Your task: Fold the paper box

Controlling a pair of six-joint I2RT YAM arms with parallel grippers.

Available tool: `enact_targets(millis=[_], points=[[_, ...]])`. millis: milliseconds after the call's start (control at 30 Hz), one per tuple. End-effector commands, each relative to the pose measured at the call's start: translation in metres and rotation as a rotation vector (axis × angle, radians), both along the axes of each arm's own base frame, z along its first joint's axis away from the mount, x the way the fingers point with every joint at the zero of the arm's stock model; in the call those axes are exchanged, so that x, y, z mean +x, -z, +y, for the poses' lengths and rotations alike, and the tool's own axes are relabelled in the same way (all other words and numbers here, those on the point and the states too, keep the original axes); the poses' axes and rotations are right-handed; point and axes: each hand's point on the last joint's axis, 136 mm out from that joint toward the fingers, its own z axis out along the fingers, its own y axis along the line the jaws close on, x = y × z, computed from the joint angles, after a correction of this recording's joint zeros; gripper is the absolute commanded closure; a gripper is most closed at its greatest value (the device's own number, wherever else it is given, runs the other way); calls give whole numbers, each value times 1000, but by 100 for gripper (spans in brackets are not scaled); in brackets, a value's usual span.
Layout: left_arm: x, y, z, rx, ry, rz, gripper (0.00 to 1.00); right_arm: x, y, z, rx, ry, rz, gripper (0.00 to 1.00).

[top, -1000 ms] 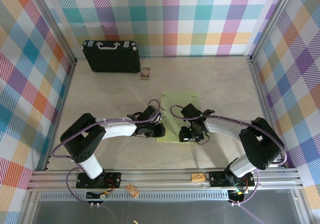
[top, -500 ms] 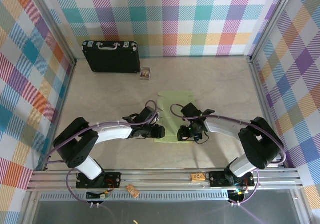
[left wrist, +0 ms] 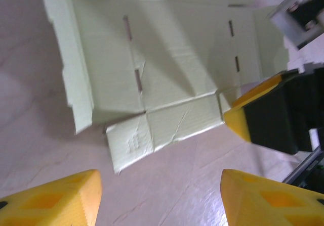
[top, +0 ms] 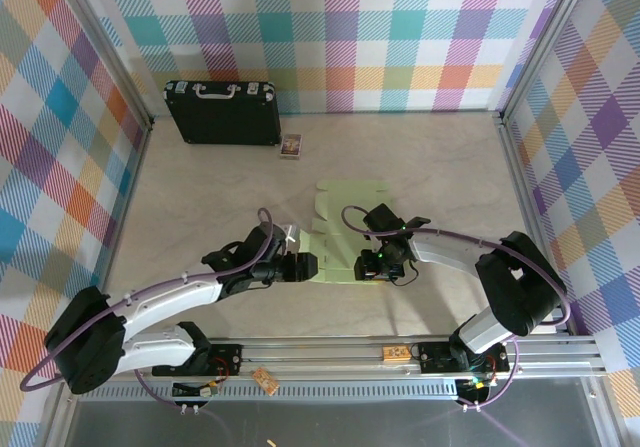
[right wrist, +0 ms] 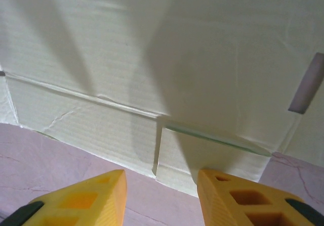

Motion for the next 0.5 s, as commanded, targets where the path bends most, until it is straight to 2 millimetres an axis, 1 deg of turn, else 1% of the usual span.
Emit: enact_targets(millis=[0, 67, 133, 200, 300, 467], points=[[-13, 6, 4, 8, -12, 46, 36, -11, 24, -12, -55, -19, 38, 57], [-13, 10, 7, 21, -31, 51, 36, -11, 24, -12, -49, -23, 31, 57], [-12, 17, 6, 24, -39, 63, 36, -12, 24, -13, -45, -27, 27, 57], [-11, 20, -1, 10, -28, 81, 36, -11, 24, -13, -43, -25, 27, 57], [-8, 19, -17, -20, -2, 84, 38, -11, 24, -12, -40, -24, 21, 57], [1, 23, -26, -8, -6, 74, 42, -12, 25, -12, -38, -24, 24, 57]])
